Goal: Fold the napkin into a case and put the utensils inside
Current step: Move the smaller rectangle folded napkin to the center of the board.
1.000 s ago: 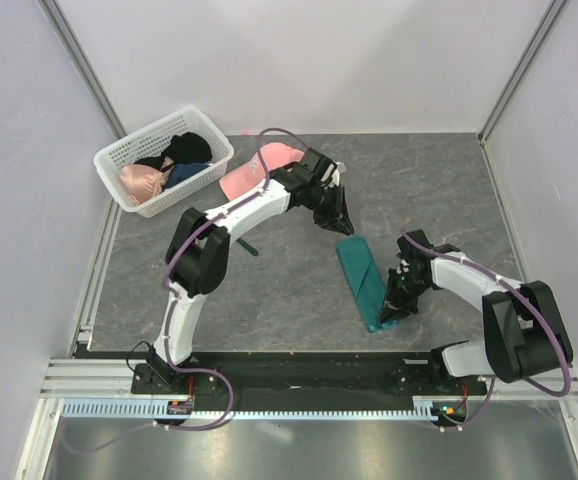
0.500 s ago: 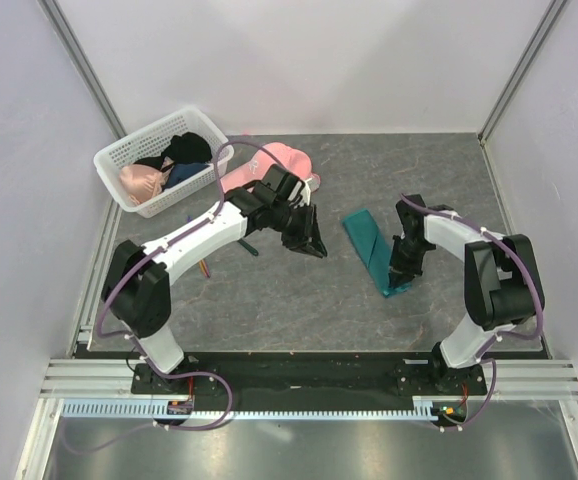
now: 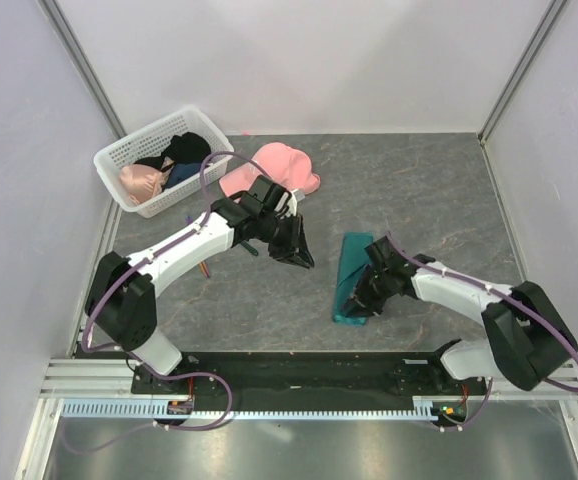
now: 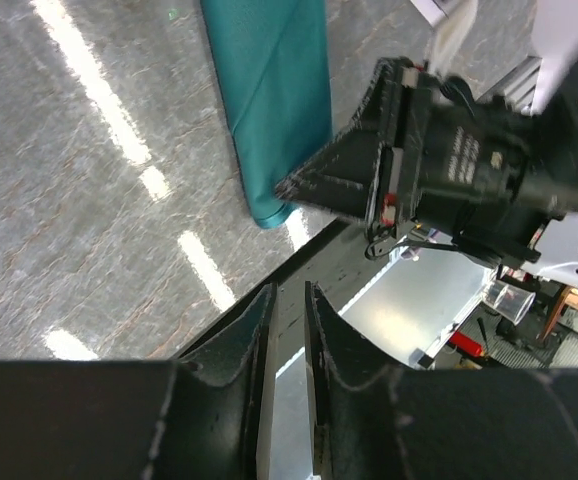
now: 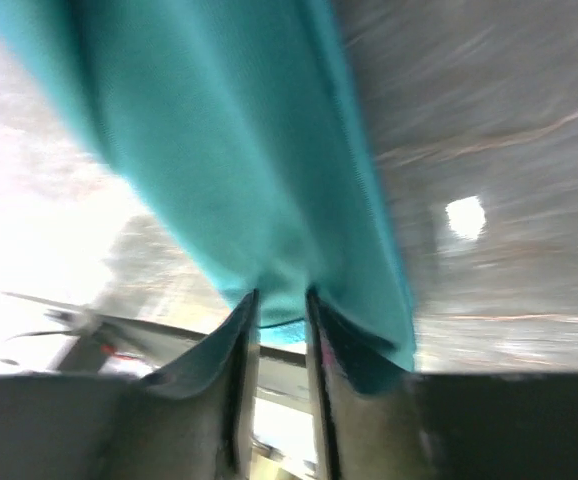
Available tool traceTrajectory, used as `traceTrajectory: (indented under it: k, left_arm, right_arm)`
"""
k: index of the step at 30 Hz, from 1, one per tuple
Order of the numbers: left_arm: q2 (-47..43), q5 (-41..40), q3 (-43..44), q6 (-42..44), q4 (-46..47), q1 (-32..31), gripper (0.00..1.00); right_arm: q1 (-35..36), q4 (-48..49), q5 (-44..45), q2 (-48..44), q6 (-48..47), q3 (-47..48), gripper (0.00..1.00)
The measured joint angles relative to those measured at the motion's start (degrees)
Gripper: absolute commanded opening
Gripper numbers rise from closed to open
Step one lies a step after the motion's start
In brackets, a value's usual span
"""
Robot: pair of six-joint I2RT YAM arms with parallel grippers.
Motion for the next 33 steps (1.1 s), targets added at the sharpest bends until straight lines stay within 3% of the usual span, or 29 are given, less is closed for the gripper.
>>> traceTrajectory:
  k: [5,8,13,16,23,33]
  left_arm:
    - [-2.0,-0.6,-1.8,-0.1,0.0,2.0,0.24]
    - [-3.7,-0.9,-2.6,-0.3,0.0,3.1,0.24]
    - [-5.7,-1.3,-3.5,-1.3,1.6,3.8,0.24]
    - [-6.6,-1.8,-4.0,-1.8,2.3,4.0,0.24]
    - [-9.8,-2.5,-8.5,-5.0,2.1,3.7,0.29]
    - [-17.3,-4.0,-13.8,-8.4,3.5,7.9,0.30]
  right_arm:
    - [8.1,14.3,-0.3,-1.8,18.7,-0.9,0.47]
    - [10.1,18.0,-2.9,4.7,21.4,5.9,0.54]
    - [8.6,6.5,-1.8,8.5,8.9,22.8,0.53]
    - [6.0,-1.3,1.2,8.3,-0.8,27.1,0.52]
    - [4.9,-14.1,9.7,8.0,-17.5,23.6,0.54]
    - [7.4,-18.3,17.8,9.7,-23.0,22.9,0.57]
